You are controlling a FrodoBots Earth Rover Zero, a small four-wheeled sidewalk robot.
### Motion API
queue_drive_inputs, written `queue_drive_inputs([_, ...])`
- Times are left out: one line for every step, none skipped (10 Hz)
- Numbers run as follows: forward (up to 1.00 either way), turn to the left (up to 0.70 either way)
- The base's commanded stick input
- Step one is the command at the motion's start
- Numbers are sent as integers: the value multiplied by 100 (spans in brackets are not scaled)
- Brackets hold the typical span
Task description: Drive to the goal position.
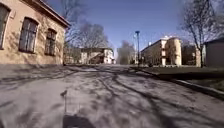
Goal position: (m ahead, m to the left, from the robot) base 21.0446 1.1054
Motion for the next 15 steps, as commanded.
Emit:
queue_drive_inputs([85, 0])
queue_drive_inputs([85, 0])
queue_drive_inputs([85, 0])
queue_drive_inputs([85, 0])
queue_drive_inputs([85, 0])
queue_drive_inputs([85, 0])
queue_drive_inputs([85, 0])
queue_drive_inputs([85, 0])
queue_drive_inputs([85, 0])
queue_drive_inputs([85, 0])
queue_drive_inputs([85, 0])
queue_drive_inputs([85, 0])
queue_drive_inputs([85, 0])
queue_drive_inputs([85, 0])
queue_drive_inputs([85, 0])
